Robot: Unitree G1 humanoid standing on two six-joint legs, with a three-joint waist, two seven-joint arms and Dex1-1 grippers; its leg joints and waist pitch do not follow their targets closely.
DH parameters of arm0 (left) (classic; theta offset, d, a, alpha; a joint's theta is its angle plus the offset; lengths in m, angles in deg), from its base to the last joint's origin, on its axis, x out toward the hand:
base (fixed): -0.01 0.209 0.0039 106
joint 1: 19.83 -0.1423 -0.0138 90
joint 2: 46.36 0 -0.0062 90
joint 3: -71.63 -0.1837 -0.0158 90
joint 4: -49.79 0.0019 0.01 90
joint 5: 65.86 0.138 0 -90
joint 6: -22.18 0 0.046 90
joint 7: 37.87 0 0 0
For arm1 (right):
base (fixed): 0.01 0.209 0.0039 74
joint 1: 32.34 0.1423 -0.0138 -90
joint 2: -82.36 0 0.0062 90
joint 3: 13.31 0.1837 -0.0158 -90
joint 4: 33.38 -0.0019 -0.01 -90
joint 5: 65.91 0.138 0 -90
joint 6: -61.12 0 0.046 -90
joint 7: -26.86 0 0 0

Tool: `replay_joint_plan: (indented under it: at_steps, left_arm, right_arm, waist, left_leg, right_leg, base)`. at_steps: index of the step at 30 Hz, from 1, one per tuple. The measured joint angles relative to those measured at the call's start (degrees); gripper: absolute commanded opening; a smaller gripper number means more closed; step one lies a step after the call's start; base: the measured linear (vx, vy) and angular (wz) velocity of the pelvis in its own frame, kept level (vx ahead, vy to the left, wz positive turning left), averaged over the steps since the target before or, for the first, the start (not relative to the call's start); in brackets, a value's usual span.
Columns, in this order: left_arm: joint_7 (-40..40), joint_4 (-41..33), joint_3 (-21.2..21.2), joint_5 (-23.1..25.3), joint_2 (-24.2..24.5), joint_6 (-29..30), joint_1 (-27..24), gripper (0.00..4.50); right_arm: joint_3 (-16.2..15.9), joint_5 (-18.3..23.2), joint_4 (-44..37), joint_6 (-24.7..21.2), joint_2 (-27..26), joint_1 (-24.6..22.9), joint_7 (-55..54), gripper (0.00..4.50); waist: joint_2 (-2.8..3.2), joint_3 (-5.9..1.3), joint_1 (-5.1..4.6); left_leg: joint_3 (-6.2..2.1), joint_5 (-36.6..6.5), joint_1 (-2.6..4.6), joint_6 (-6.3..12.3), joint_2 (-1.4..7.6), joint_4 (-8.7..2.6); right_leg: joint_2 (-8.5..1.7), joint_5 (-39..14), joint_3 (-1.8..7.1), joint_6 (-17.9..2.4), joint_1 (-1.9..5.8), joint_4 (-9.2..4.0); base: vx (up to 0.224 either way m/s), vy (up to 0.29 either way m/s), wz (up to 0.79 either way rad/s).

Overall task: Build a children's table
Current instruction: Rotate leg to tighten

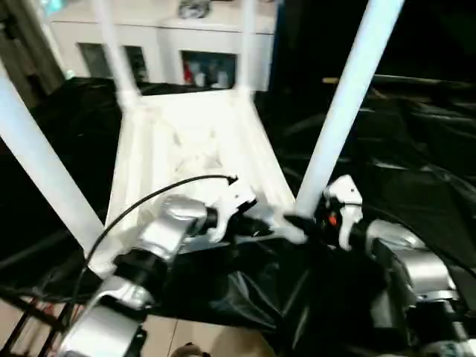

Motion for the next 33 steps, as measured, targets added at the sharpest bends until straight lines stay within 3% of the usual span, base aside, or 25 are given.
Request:
replay_joint_plan:
  at_steps: [5, 9, 10, 13, 15, 25, 33]
  left_arm:
    - [7.96, 3.87, 0.88, 1.09, -3.9, -0.3, 2.12, 0.0]
    - [9.78, 4.9, 1.18, 1.52, -4.9, -0.78, 2.74, 0.0]
    - [9.78, 4.9, 1.17, 1.53, -4.91, -0.91, 2.74, 0.0]
    - [9.41, 4.99, 1.09, 1.55, -4.91, -1.29, 2.74, 0.0]
    - [8.46, 4.99, 1.1, 1.55, -4.66, -1.56, 2.74, 0.0]
    - [-4.06, 1.52, 0.44, -0.62, 0.43, -3.6, 0.56, 0.0]
    - [-16.08, -4.0, -1.59, -2.08, 5.07, -3.45, -2.52, 0.0]
  right_arm:
    - [1.5, -2.74, 4.23, 1.23, -4.41, 3.22, -11.34, 2.13]
    - [2.3, -2.98, 6.46, 3.37, -5.22, 4.22, -12.95, 2.13]
    - [2.59, -2.81, 6.54, 3.46, -5.25, 4.22, -12.66, 2.63]
    - [3.35, -1.89, 6.51, 3.6, -5.28, 4.2, -11.01, 2.82]
    - [3.35, -1.87, 5.98, 3.75, -4.67, 3.71, -8.99, 3.11]
    - [0.05, 2.35, 1.92, 4.02, 6.07, 0.57, 12.95, 3.11]
    - [-3.94, 4.87, -2.01, 2.51, 11.62, -0.97, 27.31, 3.11]
  waist:
    - [0.06, -0.04, -0.54]
    - [0.09, -0.06, -0.67]
    - [0.1, -0.07, -0.66]
    - [0.19, -0.12, -0.51]
    - [0.23, -0.13, -0.35]
    - [0.35, -0.08, 0.19]
    - [0.47, -0.05, 1.84]
  left_leg:
    - [0.0, 0.0, 0.21, 0.0, -0.03, -0.01]
    - [0.0, 0.0, 0.2, 0.0, -0.07, -0.24]
    - [0.0, 0.0, 0.19, 0.0, -0.08, -0.31]
    - [0.0, 0.0, 0.19, 0.0, -0.08, -0.41]
    - [0.01, 0.0, 0.19, 0.0, -0.08, -0.49]
    - [0.01, -0.02, -0.29, 0.04, -0.07, -0.65]
    - [0.01, -0.02, -0.56, 0.06, 0.0, -0.38]
  right_leg:
    - [0.0, -0.01, 0.04, 0.01, 0.15, -0.06]
    - [0.0, -0.02, 0.03, 0.03, 0.16, -0.24]
    - [0.0, -0.02, 0.03, 0.03, 0.16, -0.28]
    - [0.0, -0.01, 0.02, 0.02, 0.15, -0.31]
    - [0.01, -0.01, 0.02, 0.01, 0.12, -0.32]
    - [0.03, 0.05, -0.07, -0.15, -0.21, -0.59]
    - [0.02, 0.09, -0.14, -0.21, -0.33, -0.54]
  base:
    - [0.0, 0.0, 0.0]
    - [0.0, 0.0, 0.0]
    - [0.0, 0.0, 0.0]
    - [0.0, 0.0, 0.0]
    - [0.0, 0.0, 0.0]
    - [0.0, 0.0, 0.0]
    - [0.0, 0.0, 0.0]
